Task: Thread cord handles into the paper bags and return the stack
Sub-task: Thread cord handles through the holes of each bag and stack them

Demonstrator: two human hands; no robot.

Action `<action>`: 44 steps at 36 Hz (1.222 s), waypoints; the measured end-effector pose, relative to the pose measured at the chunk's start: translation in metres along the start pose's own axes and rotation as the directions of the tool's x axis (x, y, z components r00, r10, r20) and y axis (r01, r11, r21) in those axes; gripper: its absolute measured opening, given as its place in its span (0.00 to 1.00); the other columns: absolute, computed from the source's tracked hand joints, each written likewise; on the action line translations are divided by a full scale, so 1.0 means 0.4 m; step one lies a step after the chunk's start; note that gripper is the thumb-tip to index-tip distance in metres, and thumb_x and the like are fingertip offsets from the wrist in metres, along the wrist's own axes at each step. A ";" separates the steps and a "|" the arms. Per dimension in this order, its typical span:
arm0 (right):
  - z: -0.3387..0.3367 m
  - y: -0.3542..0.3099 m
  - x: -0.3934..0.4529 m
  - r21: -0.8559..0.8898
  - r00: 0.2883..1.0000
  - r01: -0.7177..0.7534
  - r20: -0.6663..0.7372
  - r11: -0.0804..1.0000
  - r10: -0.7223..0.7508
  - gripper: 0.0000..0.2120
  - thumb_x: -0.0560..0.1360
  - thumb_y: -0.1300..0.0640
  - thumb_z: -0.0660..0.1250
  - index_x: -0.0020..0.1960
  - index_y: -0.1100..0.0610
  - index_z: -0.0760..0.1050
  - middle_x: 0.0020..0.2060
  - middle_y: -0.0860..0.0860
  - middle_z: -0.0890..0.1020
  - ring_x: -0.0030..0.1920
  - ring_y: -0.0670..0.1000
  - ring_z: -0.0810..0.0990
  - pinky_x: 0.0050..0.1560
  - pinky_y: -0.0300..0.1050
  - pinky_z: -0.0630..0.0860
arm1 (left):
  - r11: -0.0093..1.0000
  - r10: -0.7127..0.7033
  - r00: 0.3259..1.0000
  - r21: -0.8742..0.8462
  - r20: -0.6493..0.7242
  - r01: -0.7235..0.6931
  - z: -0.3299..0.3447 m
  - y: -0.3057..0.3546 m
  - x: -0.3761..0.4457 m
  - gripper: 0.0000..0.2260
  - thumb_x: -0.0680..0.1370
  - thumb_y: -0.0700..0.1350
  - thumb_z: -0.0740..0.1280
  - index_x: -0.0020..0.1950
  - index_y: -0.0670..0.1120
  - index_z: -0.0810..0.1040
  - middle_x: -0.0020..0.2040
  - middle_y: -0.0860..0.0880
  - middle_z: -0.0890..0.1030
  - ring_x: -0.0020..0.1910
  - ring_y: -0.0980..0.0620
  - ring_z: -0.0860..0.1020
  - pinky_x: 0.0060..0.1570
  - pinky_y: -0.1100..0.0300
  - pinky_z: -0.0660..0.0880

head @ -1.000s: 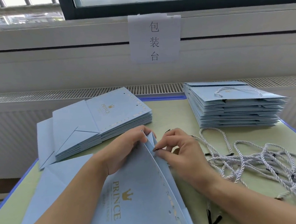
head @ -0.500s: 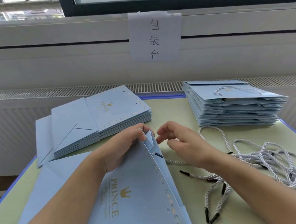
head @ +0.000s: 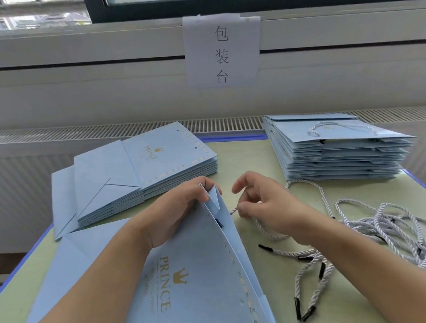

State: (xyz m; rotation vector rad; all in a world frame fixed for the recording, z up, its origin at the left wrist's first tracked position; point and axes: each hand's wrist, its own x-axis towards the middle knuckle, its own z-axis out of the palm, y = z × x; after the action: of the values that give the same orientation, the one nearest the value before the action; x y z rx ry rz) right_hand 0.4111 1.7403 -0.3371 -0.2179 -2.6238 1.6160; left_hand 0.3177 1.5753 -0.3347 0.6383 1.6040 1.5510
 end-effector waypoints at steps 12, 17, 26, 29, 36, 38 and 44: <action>-0.103 -0.004 0.002 0.284 0.993 -0.114 0.005 0.952 0.118 0.07 0.78 0.69 0.60 0.45 0.60 0.73 0.29 0.52 0.72 0.20 0.43 0.63 0.20 0.32 0.57 | 1.000 -0.010 1.000 0.009 -0.022 0.010 0.001 -0.002 0.000 0.14 0.63 0.44 0.60 0.46 0.43 0.74 0.38 0.44 0.76 0.34 0.47 0.76 0.35 0.58 0.73; -0.148 -0.015 -0.014 0.546 0.990 -0.118 0.135 0.829 0.052 0.05 0.68 0.60 0.67 0.44 0.59 0.76 0.24 0.48 0.69 0.19 0.42 0.61 0.19 0.32 0.56 | 1.000 -0.006 1.000 0.017 -0.030 0.007 0.001 -0.003 0.001 0.14 0.62 0.45 0.62 0.47 0.44 0.75 0.40 0.43 0.76 0.37 0.45 0.75 0.37 0.57 0.72; -0.242 0.000 -0.017 0.837 0.973 0.128 -0.003 0.532 -0.229 0.13 0.58 0.53 0.80 0.40 0.53 0.82 0.24 0.44 0.70 0.19 0.39 0.64 0.20 0.30 0.61 | 1.000 0.002 0.999 0.028 -0.033 -0.001 -0.001 -0.006 0.000 0.12 0.61 0.45 0.63 0.43 0.45 0.75 0.39 0.43 0.76 0.39 0.44 0.75 0.40 0.55 0.72; -0.281 0.009 -0.019 0.910 0.959 0.191 -0.092 0.369 -0.269 0.10 0.60 0.55 0.78 0.40 0.53 0.81 0.25 0.44 0.72 0.20 0.40 0.67 0.21 0.29 0.64 | 1.000 -0.004 1.000 0.021 -0.025 0.005 0.002 -0.003 -0.003 0.12 0.62 0.44 0.61 0.44 0.44 0.75 0.39 0.43 0.76 0.37 0.45 0.76 0.38 0.56 0.73; -0.324 0.016 -0.033 0.894 0.921 0.385 -0.357 0.231 -0.153 0.13 0.68 0.60 0.67 0.53 0.58 0.77 0.47 0.48 0.83 0.41 0.43 0.81 0.39 0.30 0.75 | 1.000 -0.004 1.000 -0.007 -0.003 0.004 0.003 0.000 -0.006 0.11 0.64 0.42 0.60 0.44 0.43 0.73 0.38 0.42 0.76 0.35 0.44 0.77 0.36 0.58 0.74; -0.314 0.000 -0.038 0.829 0.905 0.424 -0.395 0.364 -0.154 0.12 0.71 0.61 0.61 0.54 0.57 0.75 0.49 0.49 0.84 0.44 0.44 0.82 0.39 0.31 0.75 | 1.000 -0.004 1.000 -0.001 -0.005 0.004 0.003 0.001 -0.006 0.12 0.64 0.42 0.60 0.45 0.42 0.73 0.38 0.43 0.76 0.34 0.46 0.77 0.34 0.59 0.74; -0.239 -0.047 -0.051 0.372 0.906 0.391 -0.316 0.842 -0.281 0.09 0.68 0.49 0.68 0.36 0.53 0.83 0.27 0.51 0.76 0.27 0.48 0.70 0.27 0.33 0.65 | 0.999 -0.010 1.000 0.032 -0.014 0.011 -0.001 -0.001 -0.004 0.13 0.64 0.43 0.60 0.46 0.44 0.74 0.37 0.46 0.76 0.34 0.49 0.75 0.34 0.60 0.73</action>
State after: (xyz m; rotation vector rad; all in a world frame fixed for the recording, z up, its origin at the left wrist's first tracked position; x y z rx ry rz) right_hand 0.4408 1.8133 -0.2766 0.0629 -1.9237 1.8336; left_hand 0.3182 1.5738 -0.3348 0.6369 1.6432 1.5274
